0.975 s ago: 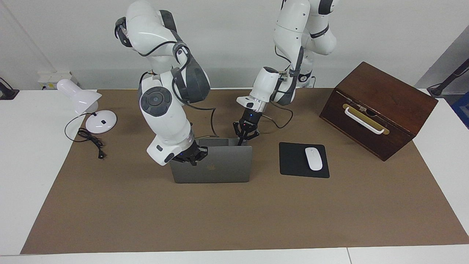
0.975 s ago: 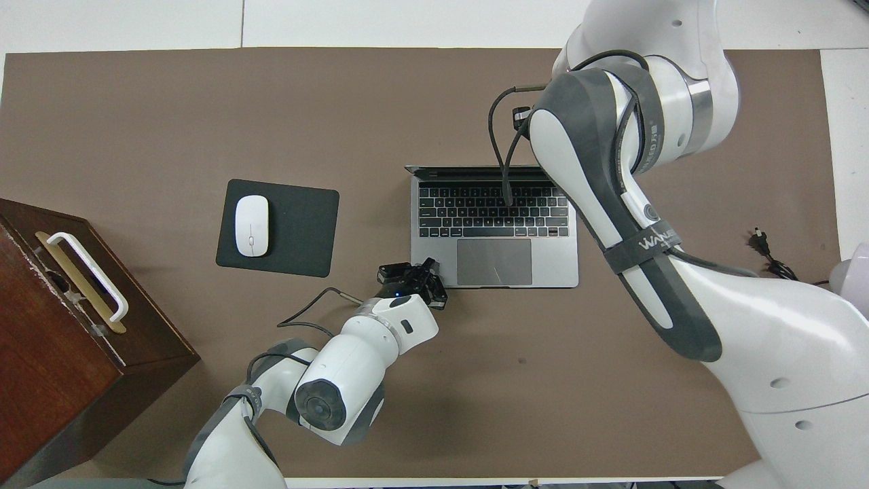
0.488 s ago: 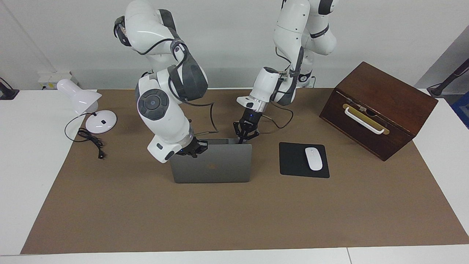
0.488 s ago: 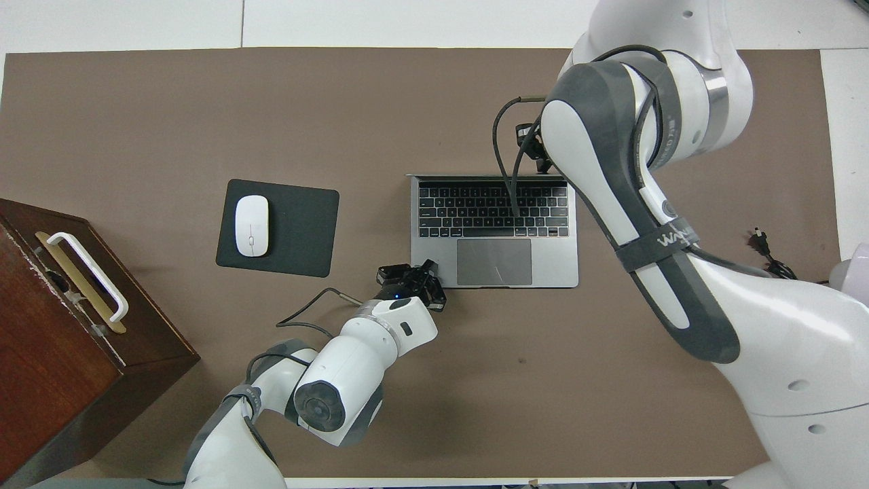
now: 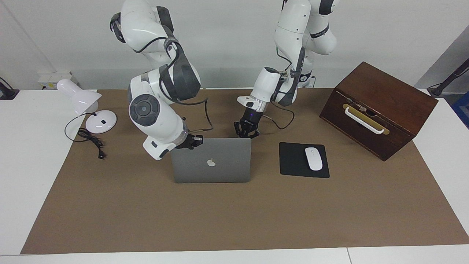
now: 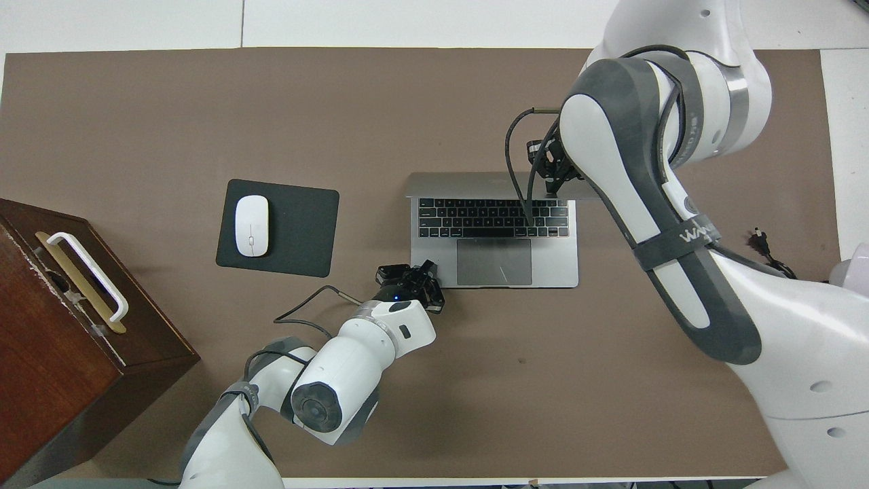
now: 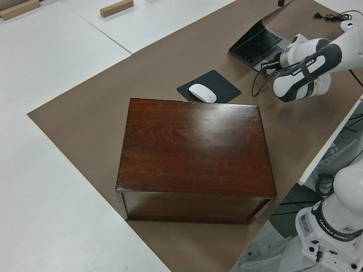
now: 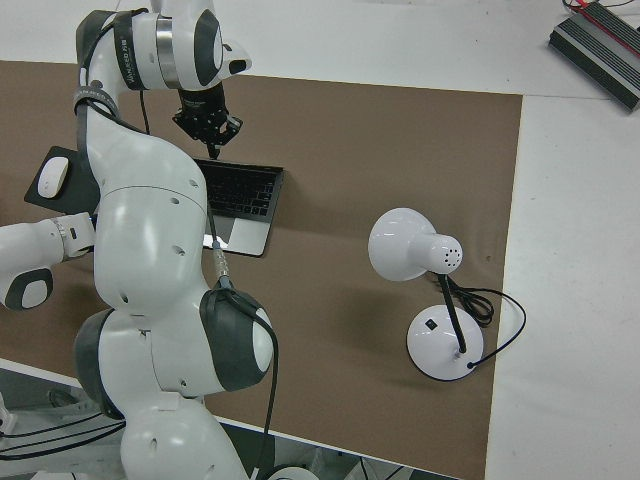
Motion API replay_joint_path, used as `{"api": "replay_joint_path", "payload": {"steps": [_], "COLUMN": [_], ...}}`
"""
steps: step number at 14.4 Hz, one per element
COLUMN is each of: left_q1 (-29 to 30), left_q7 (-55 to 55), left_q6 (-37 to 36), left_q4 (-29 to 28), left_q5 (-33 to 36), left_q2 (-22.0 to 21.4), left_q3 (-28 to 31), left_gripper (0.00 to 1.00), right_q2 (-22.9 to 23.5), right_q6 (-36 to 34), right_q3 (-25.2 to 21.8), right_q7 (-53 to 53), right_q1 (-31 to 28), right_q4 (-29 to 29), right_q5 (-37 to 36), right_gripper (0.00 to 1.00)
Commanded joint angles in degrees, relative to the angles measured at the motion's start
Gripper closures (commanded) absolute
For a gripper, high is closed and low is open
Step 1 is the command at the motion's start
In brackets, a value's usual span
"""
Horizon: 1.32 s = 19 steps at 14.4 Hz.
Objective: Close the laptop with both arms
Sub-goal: 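Push the laptop screen down onto the keyboard with the right gripper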
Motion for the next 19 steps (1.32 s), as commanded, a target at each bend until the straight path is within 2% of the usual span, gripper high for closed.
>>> {"api": "replay_joint_path", "payload": {"steps": [1, 5, 19], "left_q1": [1.40, 1.49, 1.93], "left_q7": [0.55, 0.55, 0.64], "left_q6": [-0.17, -0.17, -0.17], "left_q4": [-3.04, -3.04, -2.95], "left_q5": [2.46, 2.46, 2.73], "left_q2": [-0.09, -0.01, 0.34], "left_q3": [0.23, 0.23, 0.23], "left_gripper": [1.00, 1.00, 1.00], "right_q2": [-4.27, -7.34, -12.88], "right_q6": [3.95, 9.22, 23.38], "right_q3": [0.54, 0.54, 0.54], "right_q7": [1.33, 1.33, 0.45], "right_q1": [-0.47, 0.05, 0.49], "right_q4": [-8.11, -15.50, -31.24], "right_q5": [1.56, 1.82, 2.70], "right_gripper": [1.00, 1.00, 1.00]}}
